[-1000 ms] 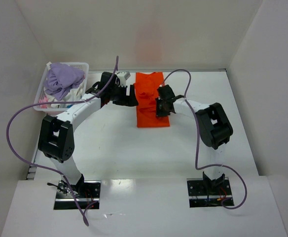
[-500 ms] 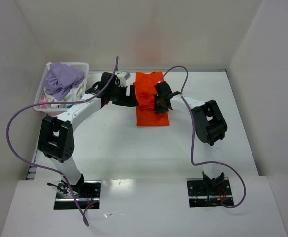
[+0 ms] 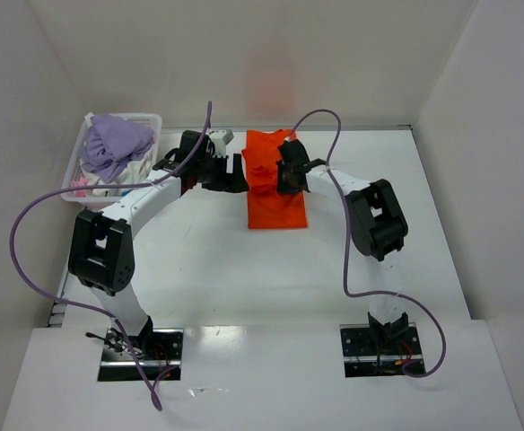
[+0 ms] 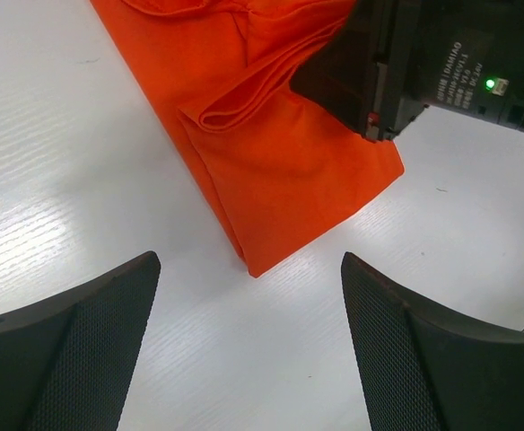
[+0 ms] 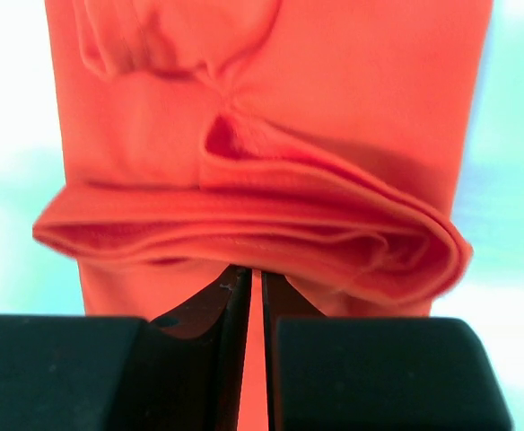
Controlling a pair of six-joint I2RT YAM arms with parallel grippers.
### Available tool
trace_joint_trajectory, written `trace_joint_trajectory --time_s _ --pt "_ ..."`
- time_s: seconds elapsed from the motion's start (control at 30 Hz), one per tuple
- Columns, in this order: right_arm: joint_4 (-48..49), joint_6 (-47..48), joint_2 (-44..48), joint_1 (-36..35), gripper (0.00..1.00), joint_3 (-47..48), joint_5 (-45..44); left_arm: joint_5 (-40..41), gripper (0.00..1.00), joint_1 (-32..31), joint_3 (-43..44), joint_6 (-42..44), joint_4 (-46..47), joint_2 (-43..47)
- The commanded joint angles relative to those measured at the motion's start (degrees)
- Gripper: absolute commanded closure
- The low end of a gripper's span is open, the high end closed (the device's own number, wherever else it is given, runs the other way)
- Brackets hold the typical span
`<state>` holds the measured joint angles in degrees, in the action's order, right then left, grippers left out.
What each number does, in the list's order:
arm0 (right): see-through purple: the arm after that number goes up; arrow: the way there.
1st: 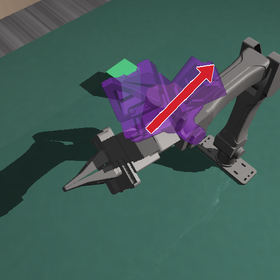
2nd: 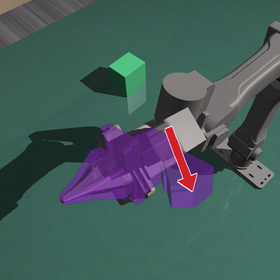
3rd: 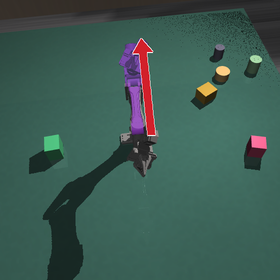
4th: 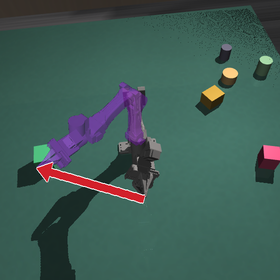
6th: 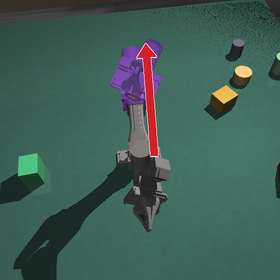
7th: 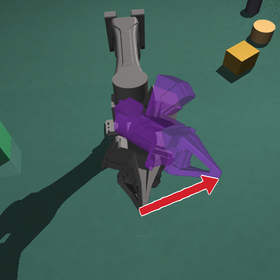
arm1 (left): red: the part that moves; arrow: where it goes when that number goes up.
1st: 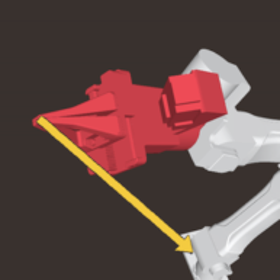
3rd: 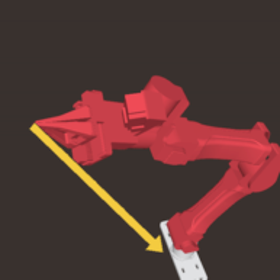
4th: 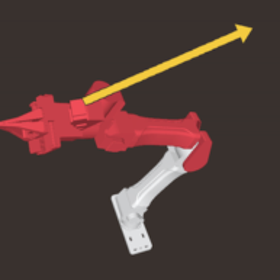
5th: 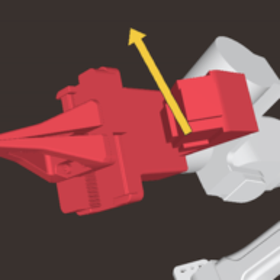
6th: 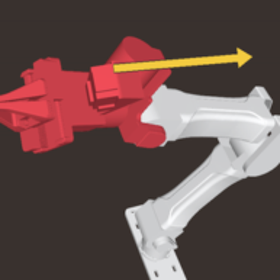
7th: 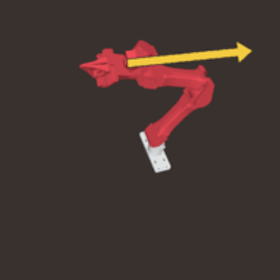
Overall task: Fold and stack the t-shirts
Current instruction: Fold the folded rectangular tshirt in 1/3 of the way
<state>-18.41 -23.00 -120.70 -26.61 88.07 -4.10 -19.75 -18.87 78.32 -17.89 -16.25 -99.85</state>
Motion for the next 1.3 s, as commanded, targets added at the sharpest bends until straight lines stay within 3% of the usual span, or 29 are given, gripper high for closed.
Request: trace_joint_trajectory --time_s 0.0,0.57,0.9,1.03,1.13,1.23,1.27 --pt "0.58 0.50 -2.86 -0.46 0.86 4.12 -1.44 -1.25 0.10 0.24 -0.63 1.81 1.57 1.94" --pt "2.42 2.26 -6.56 2.00 0.84 10.63 -2.49 -1.26 0.09 0.77 -1.16 2.86 1.57 0.89" --pt "0.67 2.26 -13.67 2.00 0.84 17.75 -0.12 -4.33 0.09 0.77 -3.18 4.53 3.51 1.50" --pt "-0.57 2.78 -11.76 2.52 0.84 17.67 -1.44 -4.33 0.08 0.77 -2.65 4.53 3.51 1.50" --pt "1.62 2.79 -5.35 3.22 0.78 14.42 -1.44 -5.82 0.06 0.77 -1.60 5.05 2.98 0.98" --pt "2.77 2.01 3.44 4.54 0.64 10.20 0.49 -8.28 0.04 0.77 -0.46 5.06 2.46 0.27" --pt "4.34 1.39 5.81 5.16 0.53 7.49 1.19 -9.07 0.04 0.77 -0.45 4.54 2.45 -0.60"
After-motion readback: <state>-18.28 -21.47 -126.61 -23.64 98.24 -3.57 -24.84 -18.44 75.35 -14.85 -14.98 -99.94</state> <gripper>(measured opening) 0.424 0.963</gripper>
